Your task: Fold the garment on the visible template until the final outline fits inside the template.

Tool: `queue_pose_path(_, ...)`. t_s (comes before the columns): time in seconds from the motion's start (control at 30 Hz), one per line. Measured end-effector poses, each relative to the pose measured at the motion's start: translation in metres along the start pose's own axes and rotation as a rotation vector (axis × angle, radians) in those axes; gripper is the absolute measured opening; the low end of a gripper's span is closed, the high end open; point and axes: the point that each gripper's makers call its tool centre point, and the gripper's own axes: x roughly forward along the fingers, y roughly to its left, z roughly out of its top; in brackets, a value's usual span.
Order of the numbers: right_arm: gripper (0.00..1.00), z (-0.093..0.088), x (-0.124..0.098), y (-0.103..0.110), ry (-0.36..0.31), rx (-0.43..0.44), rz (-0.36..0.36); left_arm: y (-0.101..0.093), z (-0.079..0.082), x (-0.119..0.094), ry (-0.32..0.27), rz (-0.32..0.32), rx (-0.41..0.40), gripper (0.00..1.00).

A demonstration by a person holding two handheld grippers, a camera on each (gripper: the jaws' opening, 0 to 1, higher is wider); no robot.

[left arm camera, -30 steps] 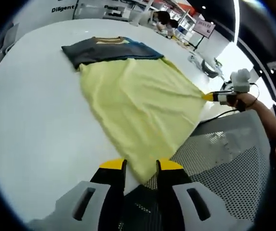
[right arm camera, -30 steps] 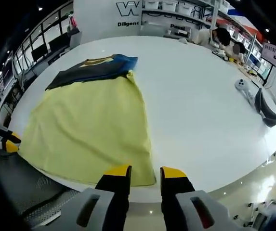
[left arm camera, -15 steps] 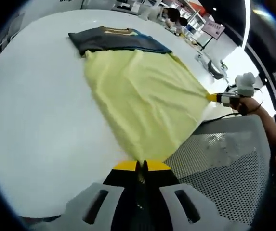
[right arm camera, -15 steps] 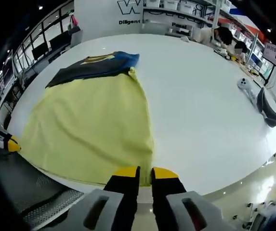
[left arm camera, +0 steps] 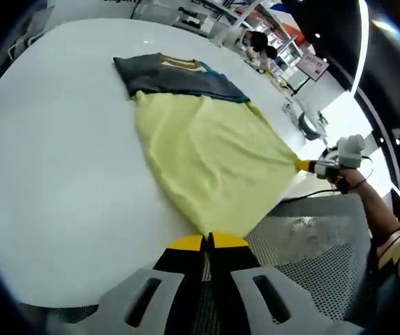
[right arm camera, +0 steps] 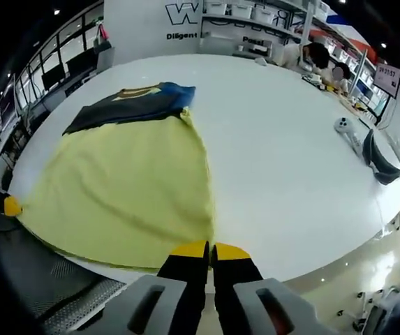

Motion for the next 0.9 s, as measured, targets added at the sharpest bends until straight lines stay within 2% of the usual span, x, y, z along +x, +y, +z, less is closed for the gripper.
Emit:
queue_pose_path(0.17, 0.00, 0.009, -0.009, -0.002, -0.033, 0.062, -0.016, -0.002, 0.014, -0.012, -0.068, -0.026, -0.063, 0.00)
queue_pose_path(0.23, 0.00, 0.013, -0.014, -0.002, -0.046, 0.090, -0.023, -0.001, 0.025, -0.019, -0.115, -0.031, -0.084, 0.00)
queue_pose_path(0.4, 0.00, 0.022, -0.022, 0.000, -0.072, 0.089, -0.028, 0.003, 0.042, -0.032, -0.178, -0.039, -0.130, 0.00)
queue_pose_path(0.63, 0.00, 0.034, -0.030, 0.005, -0.105, 0.093, -0.018, 0.005, 0.056, -0.042, -0.229, -0.033, -0.115, 0.00)
queue_pose_path(0.9, 0.00, 0.056, -0.039, 0.013, -0.156, 0.083, -0.002, 0.011, 0.071, -0.049, -0.279, -0.024, -0.109, 0.00)
